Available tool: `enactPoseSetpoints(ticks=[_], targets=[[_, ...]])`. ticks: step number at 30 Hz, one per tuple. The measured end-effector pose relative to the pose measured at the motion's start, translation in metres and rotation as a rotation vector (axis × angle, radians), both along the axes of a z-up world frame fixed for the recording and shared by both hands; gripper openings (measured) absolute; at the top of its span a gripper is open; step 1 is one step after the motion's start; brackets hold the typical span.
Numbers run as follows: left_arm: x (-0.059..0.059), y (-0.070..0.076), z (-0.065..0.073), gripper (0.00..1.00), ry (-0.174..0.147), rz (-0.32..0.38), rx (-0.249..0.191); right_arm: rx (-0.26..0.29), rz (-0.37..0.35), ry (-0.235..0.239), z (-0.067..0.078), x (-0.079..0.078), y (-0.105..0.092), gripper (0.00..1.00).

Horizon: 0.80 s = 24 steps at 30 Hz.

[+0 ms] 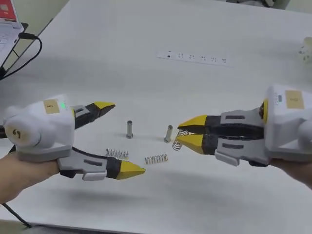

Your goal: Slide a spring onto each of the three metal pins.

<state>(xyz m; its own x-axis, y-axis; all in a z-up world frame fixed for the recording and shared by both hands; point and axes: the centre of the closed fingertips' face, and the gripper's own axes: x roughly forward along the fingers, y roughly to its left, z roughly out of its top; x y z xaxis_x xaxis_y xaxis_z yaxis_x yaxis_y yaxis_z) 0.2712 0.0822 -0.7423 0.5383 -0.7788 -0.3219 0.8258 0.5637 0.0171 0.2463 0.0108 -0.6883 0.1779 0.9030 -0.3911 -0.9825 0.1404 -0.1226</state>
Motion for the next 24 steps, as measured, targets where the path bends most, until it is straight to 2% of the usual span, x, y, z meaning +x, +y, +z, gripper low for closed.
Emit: enactPoseSetpoints(ticks=[5,8,12,19,24], targets=[[-0.004,0.007,-0.004,0.98,0.017,0.003,0.002,-0.003,-0.009,-0.001,-0.001,0.001,-0.001,0.07],[-0.006,0.008,-0.008,0.98,0.017,0.001,0.018,-0.013,-0.013,-0.007,-0.002,0.001,-0.003,0.07],[-0.007,0.012,-0.010,0.98,0.022,0.006,0.018,-0.026,-0.024,-0.012,-0.005,0.002,-0.008,0.07],[-0.004,0.021,-0.007,0.98,0.018,0.041,0.010,-0.035,-0.077,-0.011,-0.007,0.011,-0.026,0.07],[-0.005,0.022,-0.008,0.98,0.023,0.045,0.005,-0.054,-0.109,-0.011,-0.013,0.017,-0.038,0.07]])
